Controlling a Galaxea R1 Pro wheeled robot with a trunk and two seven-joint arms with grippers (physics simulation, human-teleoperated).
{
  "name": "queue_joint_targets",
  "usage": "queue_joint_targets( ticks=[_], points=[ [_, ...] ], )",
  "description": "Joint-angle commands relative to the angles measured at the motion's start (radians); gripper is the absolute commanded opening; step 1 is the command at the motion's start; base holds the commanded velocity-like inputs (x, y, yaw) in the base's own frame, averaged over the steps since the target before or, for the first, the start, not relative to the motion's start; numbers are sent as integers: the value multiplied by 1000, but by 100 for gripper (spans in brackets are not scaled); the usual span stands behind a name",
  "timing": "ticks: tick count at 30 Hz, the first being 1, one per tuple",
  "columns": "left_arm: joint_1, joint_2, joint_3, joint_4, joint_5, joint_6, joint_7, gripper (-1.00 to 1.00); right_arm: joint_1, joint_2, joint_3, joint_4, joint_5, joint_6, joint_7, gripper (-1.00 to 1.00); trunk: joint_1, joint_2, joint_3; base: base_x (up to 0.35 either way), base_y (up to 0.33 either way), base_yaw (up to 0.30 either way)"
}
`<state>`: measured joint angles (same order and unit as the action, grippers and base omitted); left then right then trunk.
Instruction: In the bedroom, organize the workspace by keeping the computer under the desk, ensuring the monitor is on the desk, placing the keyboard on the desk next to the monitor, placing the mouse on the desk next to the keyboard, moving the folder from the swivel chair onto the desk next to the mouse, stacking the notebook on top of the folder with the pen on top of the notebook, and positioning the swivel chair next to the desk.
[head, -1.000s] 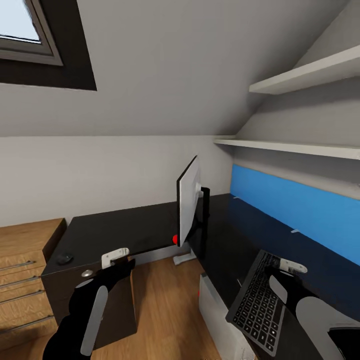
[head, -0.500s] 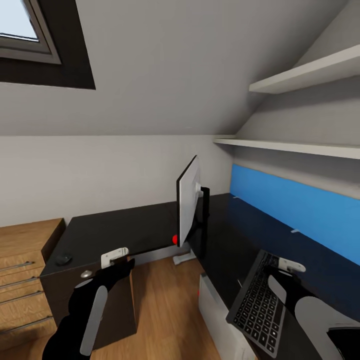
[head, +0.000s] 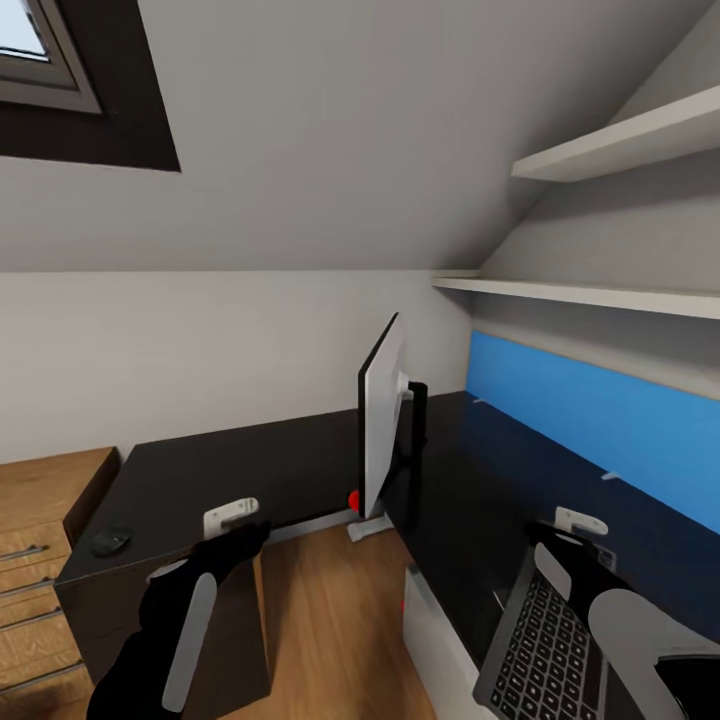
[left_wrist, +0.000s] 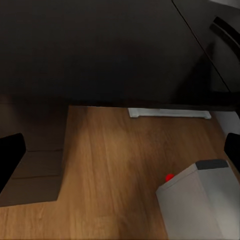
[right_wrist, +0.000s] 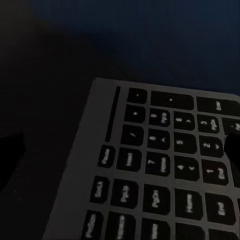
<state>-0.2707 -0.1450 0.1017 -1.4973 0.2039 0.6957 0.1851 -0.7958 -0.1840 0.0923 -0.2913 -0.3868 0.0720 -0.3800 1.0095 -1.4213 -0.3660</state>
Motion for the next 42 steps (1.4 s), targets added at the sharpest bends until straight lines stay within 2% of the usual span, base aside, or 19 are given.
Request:
queue_joint_targets(
  ticks=[1, 12, 13, 14, 20, 42],
  points=[
    [-1, -1, 1, 0, 10, 4, 7, 100, 0, -1, 9, -3, -4, 8, -7, 100, 0, -1, -1, 57, 3, 0],
    [-1, -1, 0, 4, 11, 2, 6, 100, 0, 12, 11, -4, -4, 9, -10, 100, 0, -1, -1, 84, 46, 0],
    [-1, -1, 0, 5, 11, 1, 6, 100, 0, 18, 11, -4, -4, 10, -10, 100, 0, -1, -1, 201, 137, 0],
    [-1, -1, 0, 5, 11, 2, 6, 100, 0, 39, 10, -4, -4, 10, -11, 100, 0, -1, -1, 73, 50, 0],
    [-1, -1, 0, 5, 11, 4, 7, 100, 0, 55, 10, -2, -3, 12, -12, 100, 0, -1, -6, 33, 23, 25],
    [-1, -2, 0, 5, 12, 4, 7, 100, 0, 57, 7, -2, -4, 19, -13, 100, 0, -1, -38, 2, 1, 39]
  ],
)
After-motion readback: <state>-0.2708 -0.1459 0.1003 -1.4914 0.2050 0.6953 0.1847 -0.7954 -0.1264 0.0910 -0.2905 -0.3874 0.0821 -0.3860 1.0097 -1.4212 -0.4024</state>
